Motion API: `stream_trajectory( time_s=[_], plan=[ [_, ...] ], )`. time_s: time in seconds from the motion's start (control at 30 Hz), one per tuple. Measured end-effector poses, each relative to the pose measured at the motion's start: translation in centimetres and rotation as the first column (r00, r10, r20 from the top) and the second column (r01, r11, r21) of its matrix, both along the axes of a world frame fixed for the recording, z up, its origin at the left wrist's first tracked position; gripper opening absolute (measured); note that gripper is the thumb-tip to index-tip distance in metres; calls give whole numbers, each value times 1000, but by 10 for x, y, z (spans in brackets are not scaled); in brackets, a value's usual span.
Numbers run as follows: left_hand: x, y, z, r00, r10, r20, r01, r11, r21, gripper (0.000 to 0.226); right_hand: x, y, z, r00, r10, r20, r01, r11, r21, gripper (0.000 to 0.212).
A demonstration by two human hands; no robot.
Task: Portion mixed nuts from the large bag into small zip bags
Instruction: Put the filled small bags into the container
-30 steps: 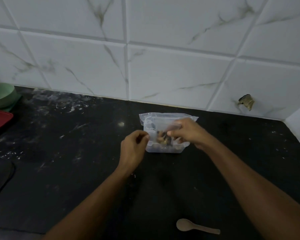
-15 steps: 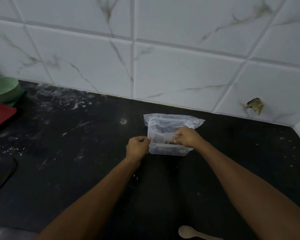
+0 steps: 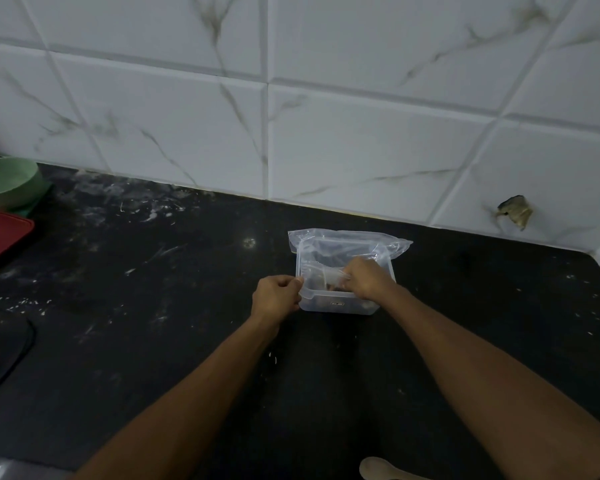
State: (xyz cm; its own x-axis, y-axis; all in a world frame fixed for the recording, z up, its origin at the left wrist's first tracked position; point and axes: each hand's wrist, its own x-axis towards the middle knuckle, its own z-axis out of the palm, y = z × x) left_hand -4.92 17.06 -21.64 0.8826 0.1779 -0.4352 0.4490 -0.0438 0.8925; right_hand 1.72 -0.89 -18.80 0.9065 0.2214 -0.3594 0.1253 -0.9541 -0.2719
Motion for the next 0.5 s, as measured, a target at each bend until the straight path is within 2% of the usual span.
stream_trajectory(
  time_s=[0.17, 0.3, 0.4, 0.5],
  plan=[
    [0, 0, 2, 1000, -13, -3, 13, 1000, 4, 13, 4, -3, 1, 996, 16, -93, -15, 1000, 11, 15],
    [-1, 0, 3, 1000, -23, 2, 23, 1000, 7, 12, 6, -2, -2, 998, -17, -60, 14, 999, -46, 22],
    [-2, 0, 5, 1000, -28, -1, 28, 1000, 4, 11, 9, 0, -4, 995, -20, -93, 14, 998, -68, 25],
    [-2, 0, 6, 1000, -28, 4, 28, 1000, 11, 11, 9, -6, -1, 990, -29, -141, 32, 999, 17, 21]
  ],
)
